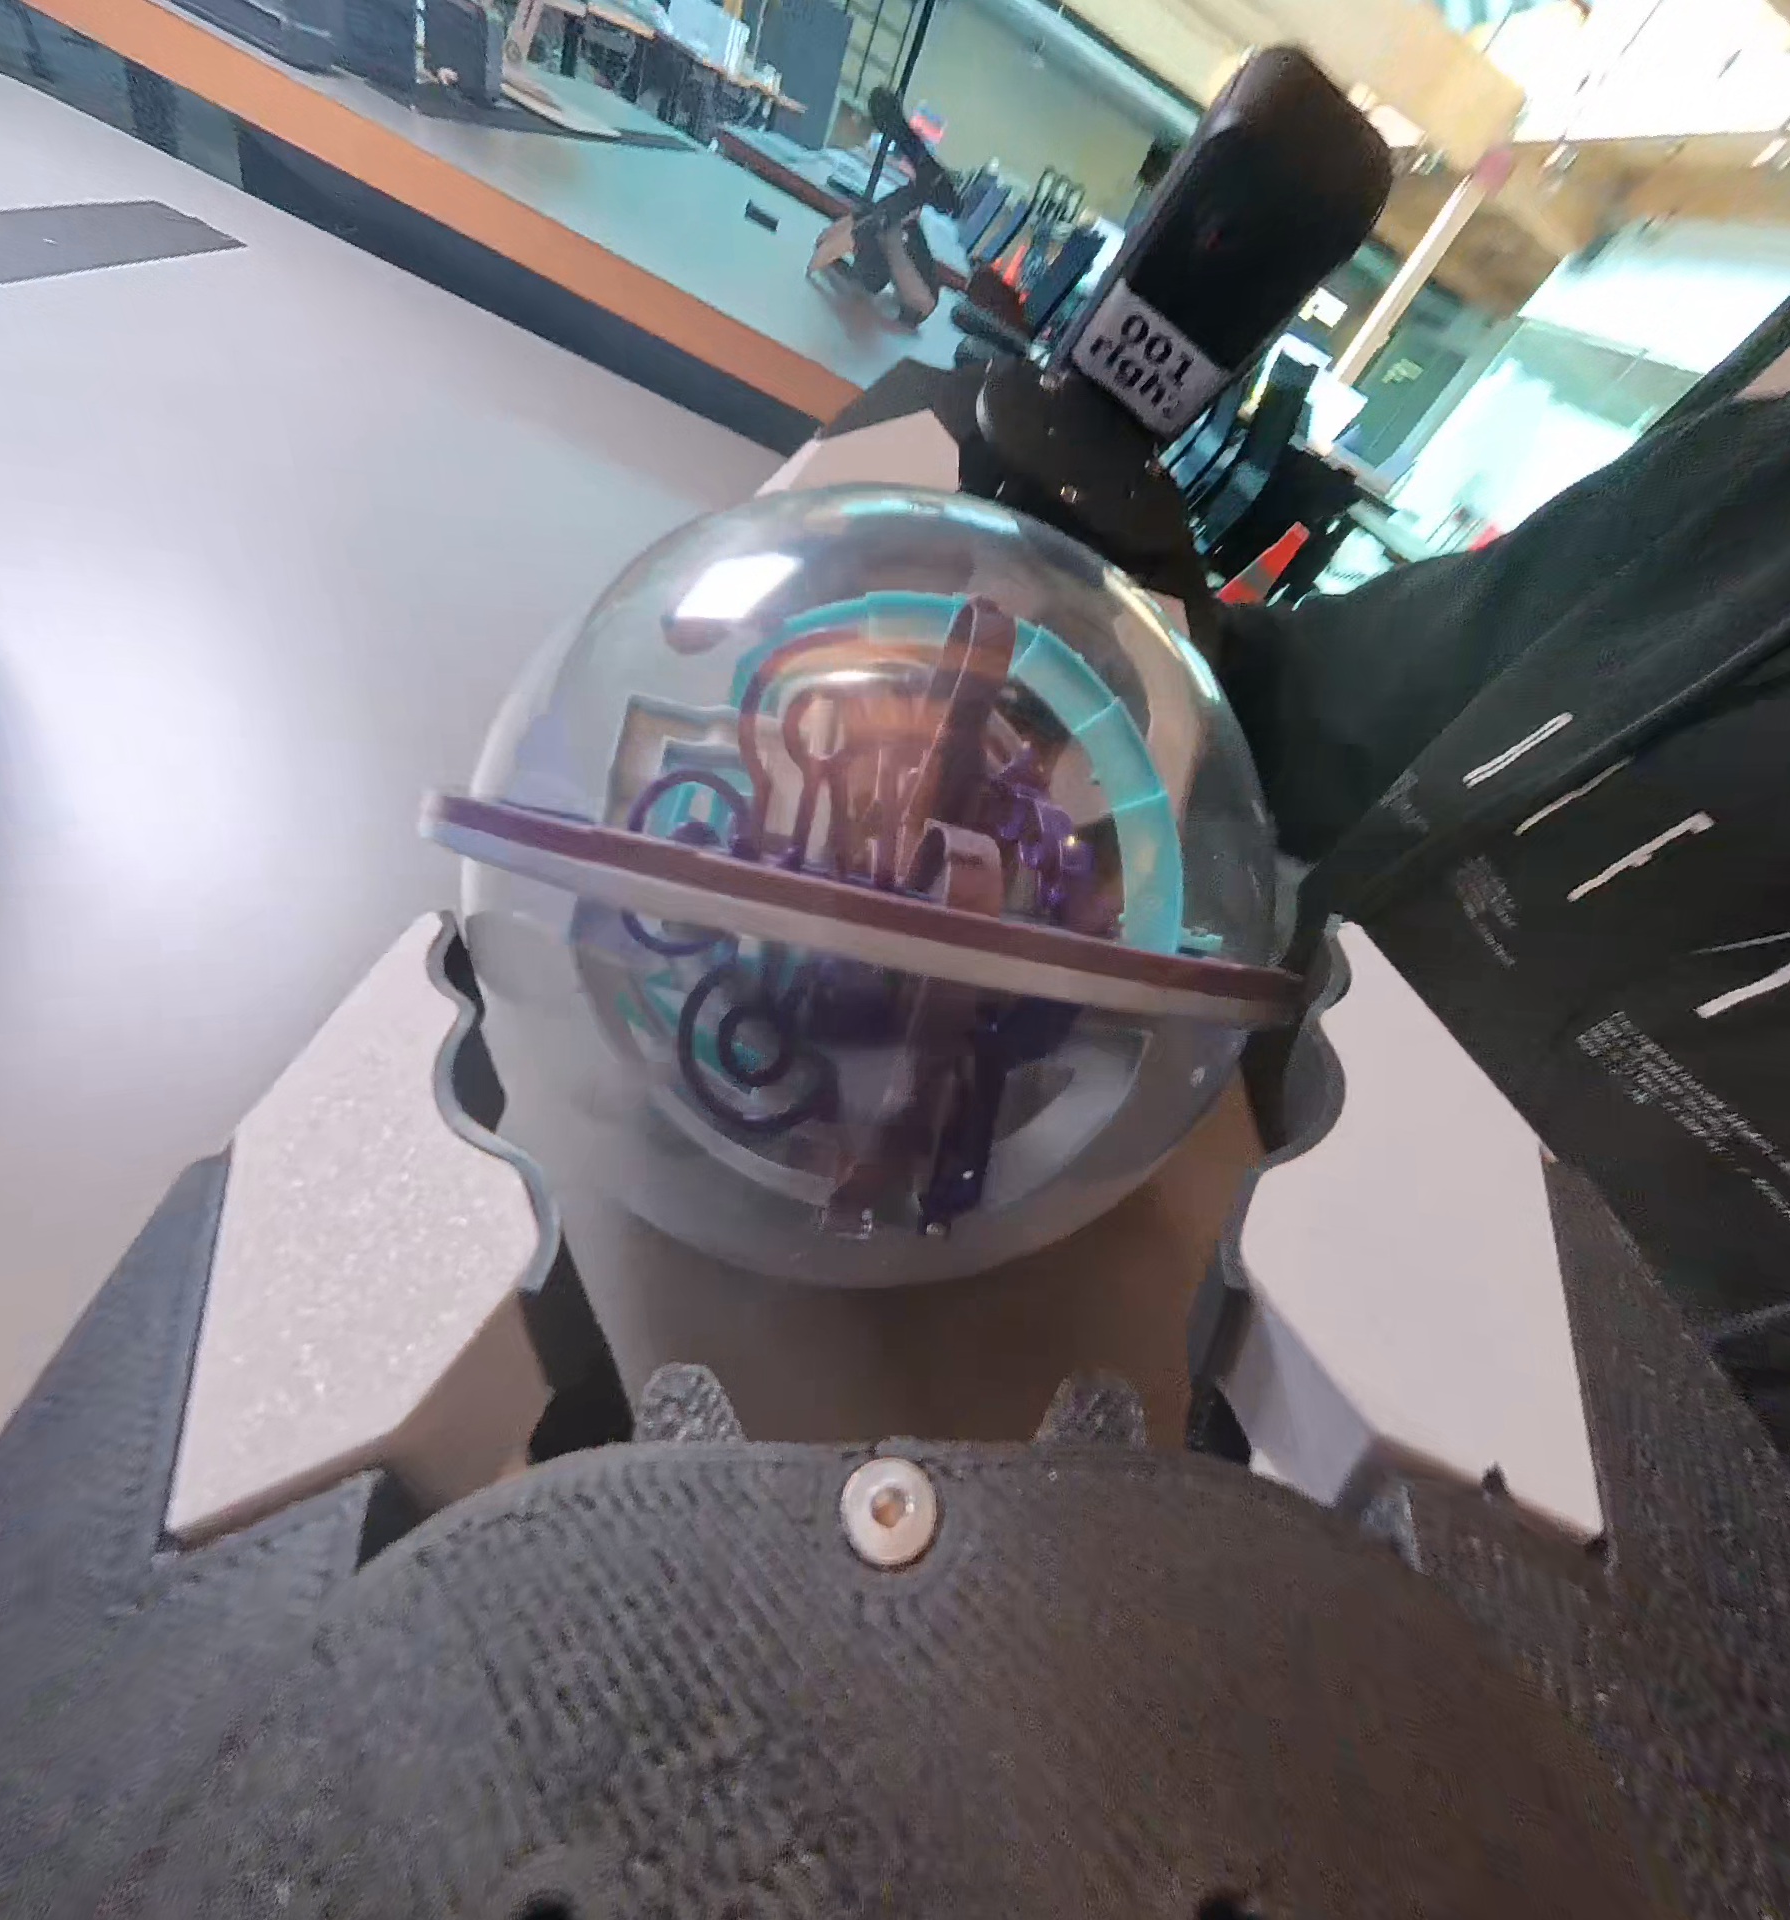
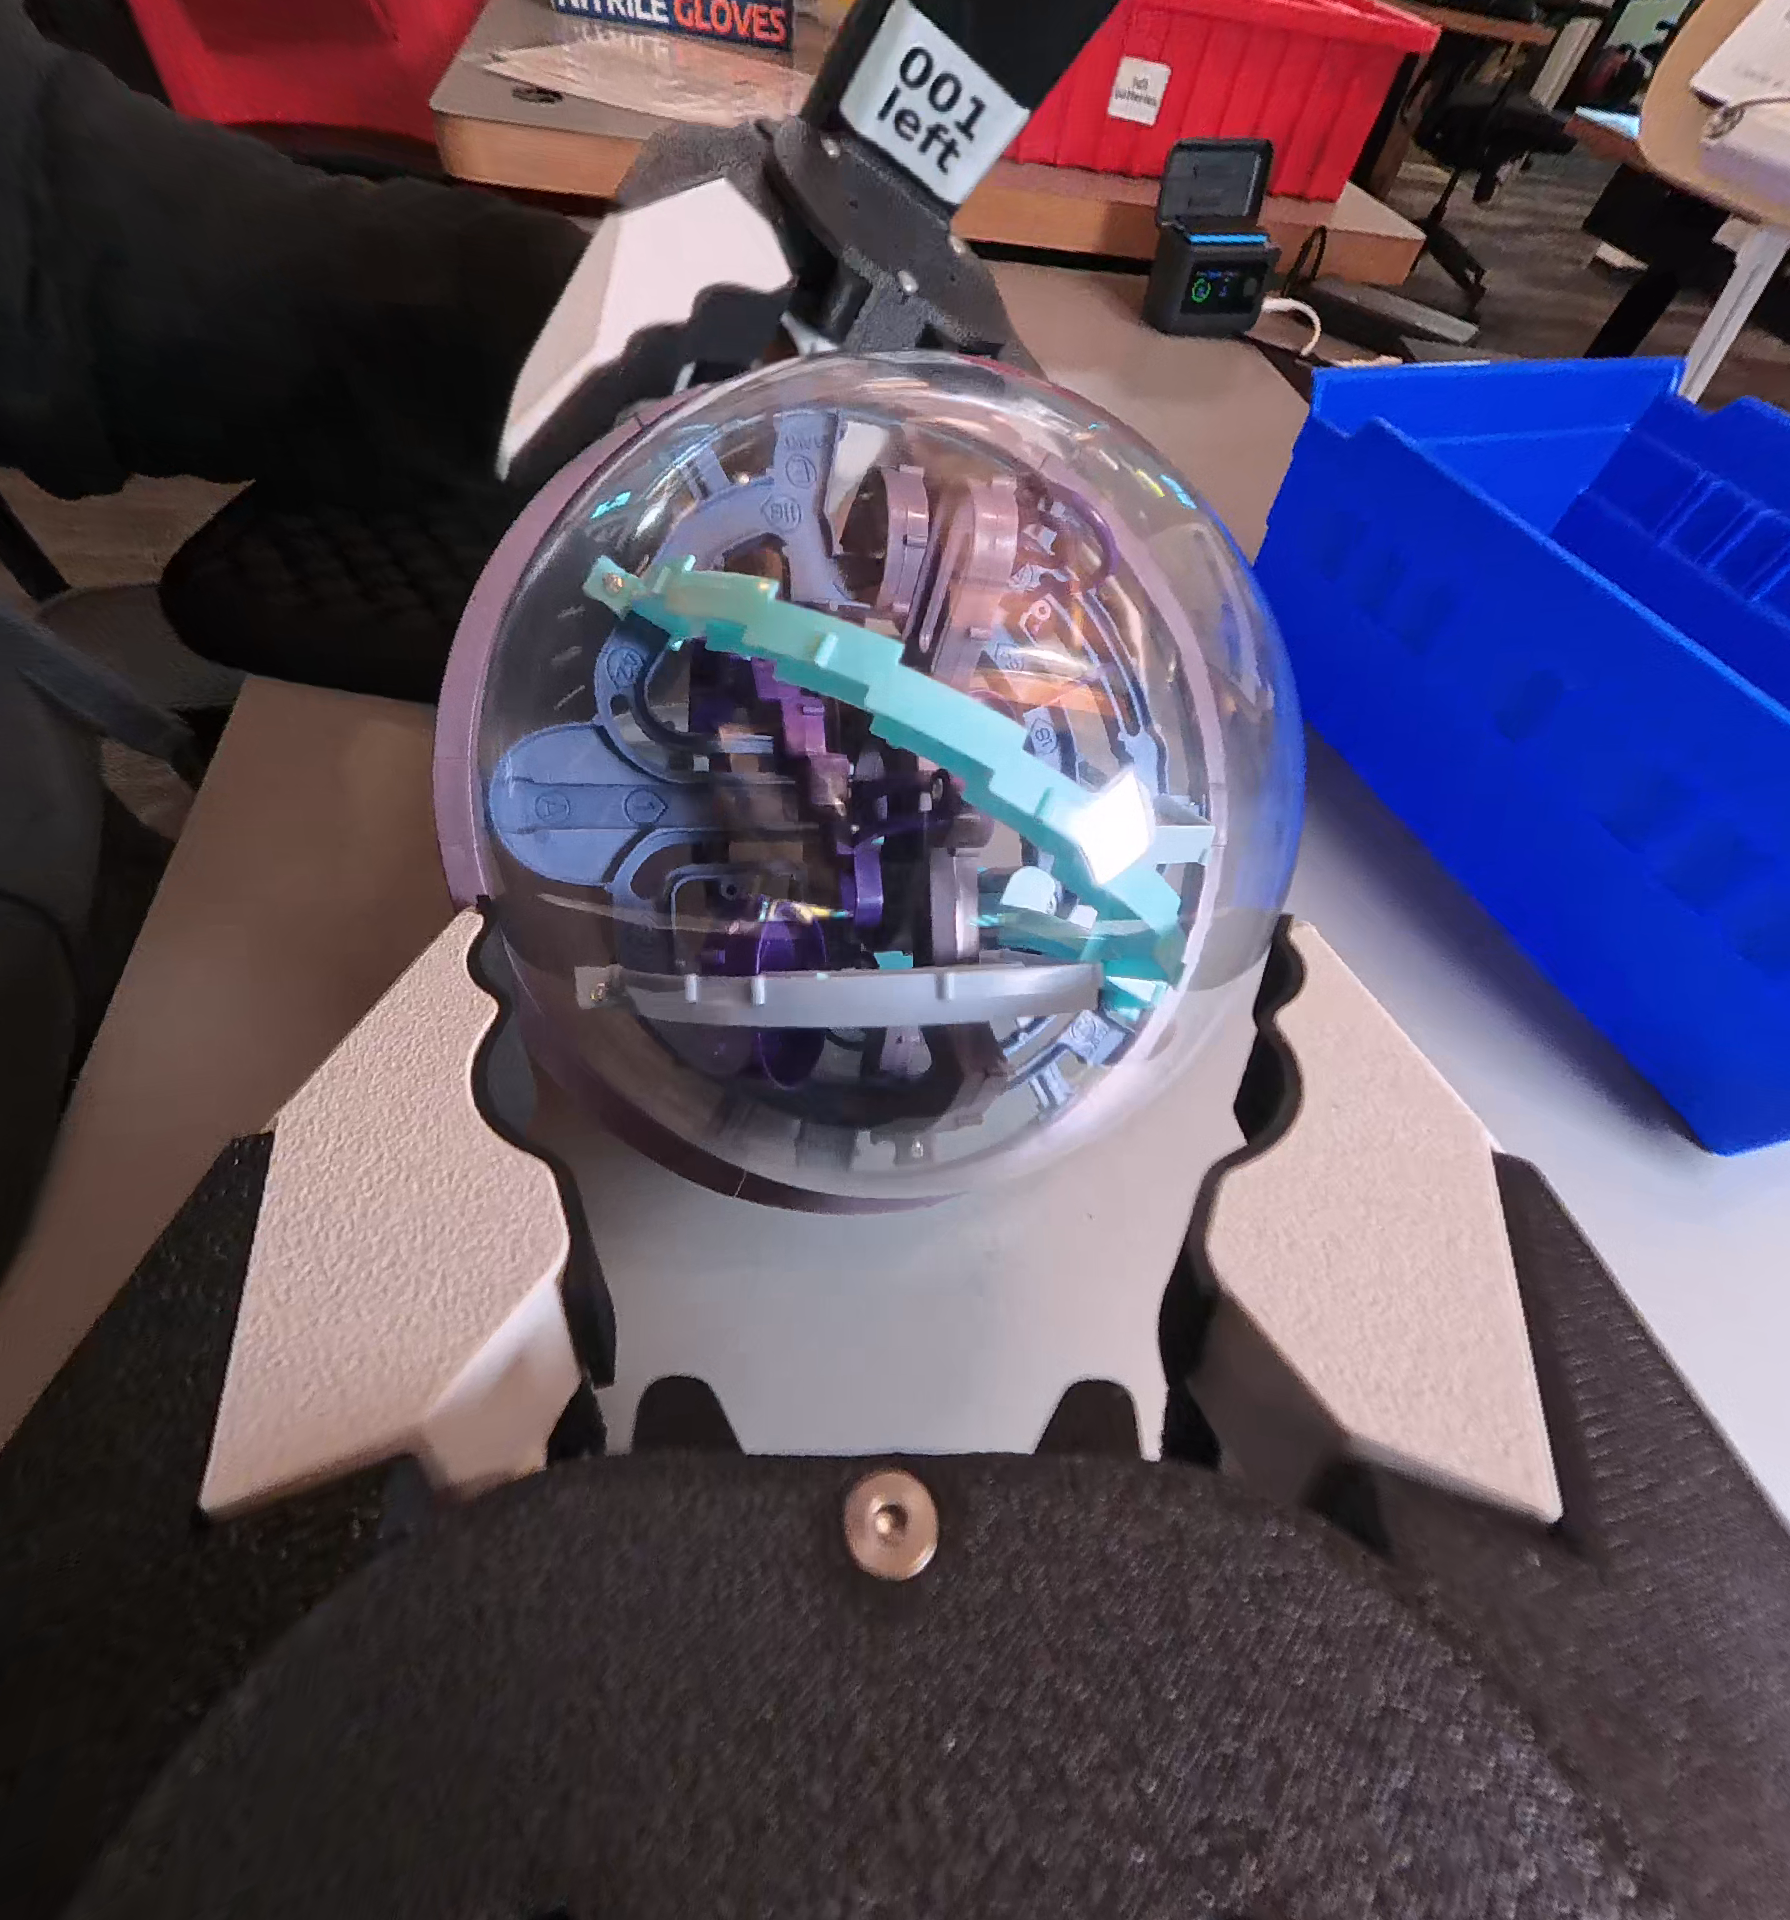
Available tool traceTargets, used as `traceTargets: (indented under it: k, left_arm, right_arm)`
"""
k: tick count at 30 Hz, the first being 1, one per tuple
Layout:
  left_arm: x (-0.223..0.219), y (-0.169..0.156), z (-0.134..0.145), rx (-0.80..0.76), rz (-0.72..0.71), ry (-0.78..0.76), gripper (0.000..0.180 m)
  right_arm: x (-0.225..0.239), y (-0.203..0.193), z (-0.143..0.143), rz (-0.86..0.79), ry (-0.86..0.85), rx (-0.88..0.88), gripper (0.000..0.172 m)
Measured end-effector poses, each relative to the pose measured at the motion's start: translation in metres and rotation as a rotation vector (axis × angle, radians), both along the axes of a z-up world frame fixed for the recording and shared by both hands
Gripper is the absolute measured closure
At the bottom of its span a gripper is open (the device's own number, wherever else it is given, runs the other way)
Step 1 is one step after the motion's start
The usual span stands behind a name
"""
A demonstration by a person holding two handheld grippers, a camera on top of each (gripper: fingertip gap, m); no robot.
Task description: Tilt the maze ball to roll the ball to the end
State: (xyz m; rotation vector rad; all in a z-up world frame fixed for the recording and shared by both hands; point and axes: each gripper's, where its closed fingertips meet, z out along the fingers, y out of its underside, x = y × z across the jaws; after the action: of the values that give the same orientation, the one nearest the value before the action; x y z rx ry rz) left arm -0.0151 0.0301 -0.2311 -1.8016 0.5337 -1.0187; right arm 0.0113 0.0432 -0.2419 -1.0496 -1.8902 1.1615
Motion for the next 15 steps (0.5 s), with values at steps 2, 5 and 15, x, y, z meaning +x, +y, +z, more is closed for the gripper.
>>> traceTargets:
  k: [2,5,15]
  left_arm:
    - [0.006,-0.002,-0.003,0.024,0.010,0.050,0.025]
    - [0.010,-0.005,-0.002,0.074,0.018,0.091,0.025]
    - [0.019,-0.020,-0.011,0.053,-0.043,0.064,0.025]
  right_arm:
    - [0.001,-0.003,0.000,0.010,0.024,0.024,0.034]
    - [0.004,-0.006,0.000,0.016,0.059,0.074,0.034]
    - [0.014,-0.019,0.006,0.011,0.044,0.040,0.034]
